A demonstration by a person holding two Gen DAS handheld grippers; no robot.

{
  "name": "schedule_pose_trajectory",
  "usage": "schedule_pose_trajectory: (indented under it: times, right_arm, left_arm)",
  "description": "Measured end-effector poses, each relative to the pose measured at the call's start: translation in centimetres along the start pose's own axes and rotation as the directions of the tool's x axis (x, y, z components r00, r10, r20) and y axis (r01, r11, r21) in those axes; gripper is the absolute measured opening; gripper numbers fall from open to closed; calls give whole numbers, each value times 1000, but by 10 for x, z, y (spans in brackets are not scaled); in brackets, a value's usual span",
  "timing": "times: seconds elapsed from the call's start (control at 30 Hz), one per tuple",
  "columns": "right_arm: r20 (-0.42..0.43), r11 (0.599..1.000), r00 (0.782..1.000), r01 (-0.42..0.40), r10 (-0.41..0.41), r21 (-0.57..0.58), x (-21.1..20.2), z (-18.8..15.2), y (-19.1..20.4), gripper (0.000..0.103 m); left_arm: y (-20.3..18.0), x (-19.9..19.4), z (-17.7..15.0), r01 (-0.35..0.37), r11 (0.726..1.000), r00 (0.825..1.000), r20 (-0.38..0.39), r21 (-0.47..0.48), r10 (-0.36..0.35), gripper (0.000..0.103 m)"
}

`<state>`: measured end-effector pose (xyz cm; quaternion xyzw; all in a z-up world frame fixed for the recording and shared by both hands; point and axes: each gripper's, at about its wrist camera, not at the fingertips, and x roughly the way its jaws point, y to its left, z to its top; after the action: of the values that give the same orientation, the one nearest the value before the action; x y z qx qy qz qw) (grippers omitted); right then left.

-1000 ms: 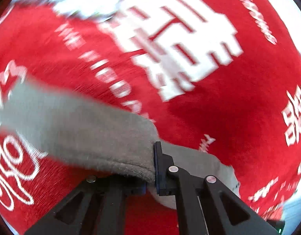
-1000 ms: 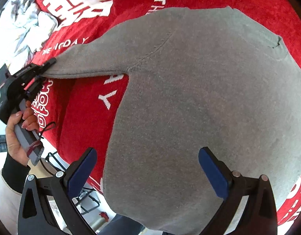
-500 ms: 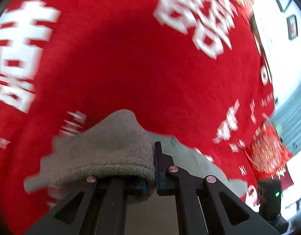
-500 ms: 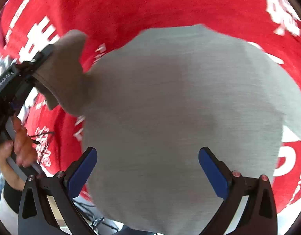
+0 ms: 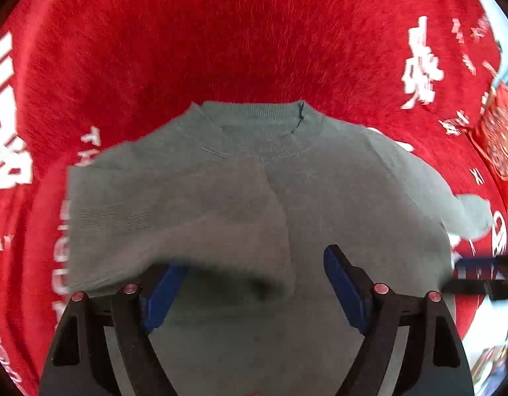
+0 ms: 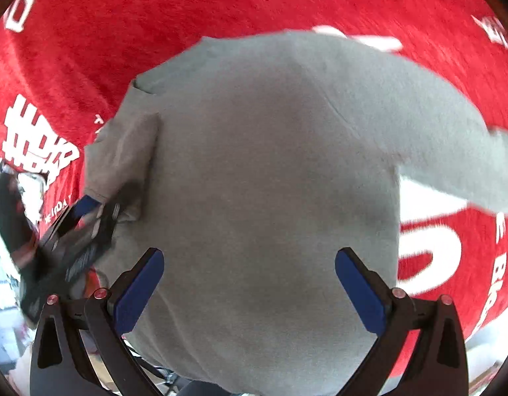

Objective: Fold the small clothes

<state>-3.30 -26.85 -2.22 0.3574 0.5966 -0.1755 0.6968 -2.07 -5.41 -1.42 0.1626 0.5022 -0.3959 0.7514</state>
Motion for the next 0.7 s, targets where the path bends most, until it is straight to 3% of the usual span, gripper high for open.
schedule_pose_trajectory:
  times: [0.1,0.2,0.27,0.37,0.43,0.47,0.5,0.57,0.6,0.63,0.67,0.7]
  right_arm:
    - [77,983,996,50,-37,-179,-11,9,41,103]
    - [140,910,988,122,-71,-396,-5,13,104,103]
    - [171,826,977,200,-127,-527,15,14,146,103]
    - [214,674,956,295,-203,-677,57,5,195,103]
    - [243,569,937,345,-249,-747,86,-3,215,102]
    - [279,506,917,391,-284,-769,99,-7,221,102]
    - [321,453,894,438,-313,-777,109,-10,225,93]
    - [384,404,856,506,-348,-762,117,-7,230,30]
    - [378,435,858,504,-346,-746,115,-1,228,7]
    - [365,507,870,490,-331,-710,109,8,224,7]
    - [358,623,885,464,-297,-630,93,22,214,7]
    - [354,699,895,437,-272,-566,82,30,205,7]
  left_arm:
    - [21,-42,-15,-69,998,996,49,1,68,85]
    - [65,-53,-27,-188,979,982,18,-75,190,85]
    - [97,-44,-32,-243,957,970,-46,-157,239,85]
    - [132,-30,-42,-258,930,966,-91,-262,242,85]
    - [140,-21,-45,-266,923,963,-107,-277,246,85]
    - [142,-15,-49,-274,921,961,-120,-275,250,85]
    - [140,-9,-49,-274,921,960,-129,-275,247,85]
    - [135,-7,-51,-260,924,965,-117,-281,236,85]
    - [135,-7,-51,-253,926,967,-112,-281,230,85]
    - [137,-6,-52,-250,927,967,-113,-282,226,85]
    - [137,-6,-53,-246,927,968,-114,-283,222,86]
    - [136,-1,-49,-251,926,967,-118,-281,226,91]
